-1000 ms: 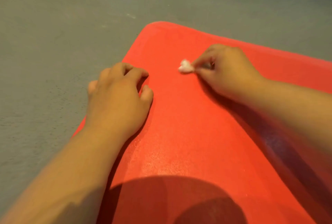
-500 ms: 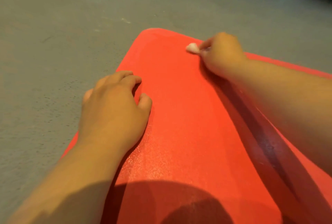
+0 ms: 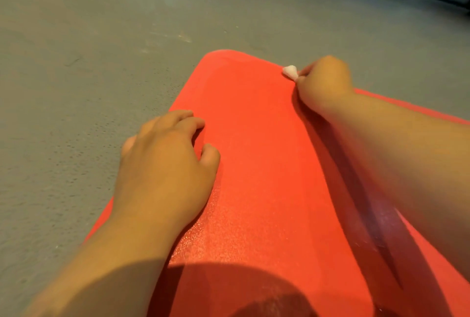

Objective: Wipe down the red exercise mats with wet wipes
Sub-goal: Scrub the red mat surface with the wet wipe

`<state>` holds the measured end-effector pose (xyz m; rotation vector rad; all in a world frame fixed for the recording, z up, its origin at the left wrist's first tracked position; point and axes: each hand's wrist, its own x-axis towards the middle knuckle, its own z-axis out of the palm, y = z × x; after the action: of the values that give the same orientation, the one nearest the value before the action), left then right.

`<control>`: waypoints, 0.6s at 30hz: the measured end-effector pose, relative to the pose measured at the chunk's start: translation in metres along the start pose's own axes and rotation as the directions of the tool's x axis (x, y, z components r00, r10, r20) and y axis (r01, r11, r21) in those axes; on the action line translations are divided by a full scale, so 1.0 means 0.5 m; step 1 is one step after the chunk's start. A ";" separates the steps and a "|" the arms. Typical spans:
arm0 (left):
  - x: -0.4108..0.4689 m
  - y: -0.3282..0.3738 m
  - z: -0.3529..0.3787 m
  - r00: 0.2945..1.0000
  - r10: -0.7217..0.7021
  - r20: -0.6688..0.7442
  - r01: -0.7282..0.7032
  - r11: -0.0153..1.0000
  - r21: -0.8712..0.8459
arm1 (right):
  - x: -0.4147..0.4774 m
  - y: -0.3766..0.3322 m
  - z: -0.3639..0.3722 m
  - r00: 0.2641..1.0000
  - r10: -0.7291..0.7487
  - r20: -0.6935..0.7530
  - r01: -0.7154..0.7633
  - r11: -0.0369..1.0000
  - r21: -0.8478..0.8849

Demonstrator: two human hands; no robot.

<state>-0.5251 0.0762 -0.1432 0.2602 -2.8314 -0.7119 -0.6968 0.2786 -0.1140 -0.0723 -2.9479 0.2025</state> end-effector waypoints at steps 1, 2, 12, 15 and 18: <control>0.000 0.000 -0.001 1.000 -0.005 0.006 0.005 1.000 -0.003 | -0.003 -0.017 0.003 1.000 0.003 0.009 -0.003 1.000 0.007; 0.000 0.001 -0.003 1.000 -0.010 0.009 0.010 1.000 -0.005 | -0.014 -0.041 0.013 0.998 -0.066 0.010 0.066 0.998 0.024; -0.003 0.001 -0.008 1.000 -0.025 0.017 0.026 1.000 -0.006 | 0.024 -0.001 0.018 0.986 0.164 -0.006 -0.163 0.984 0.076; -0.002 0.006 -0.006 0.999 -0.037 0.003 0.037 0.999 -0.018 | 0.035 -0.059 0.031 0.999 0.036 -0.006 -0.035 0.993 0.117; -0.004 0.006 -0.007 0.999 -0.037 0.007 0.037 0.999 -0.012 | -0.006 -0.138 0.064 0.945 -0.326 -0.007 0.321 0.928 0.190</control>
<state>-0.5228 0.0778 -0.1388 0.3096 -2.8345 -0.7384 -0.7022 0.2060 -0.1360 0.4435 -2.8910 0.4336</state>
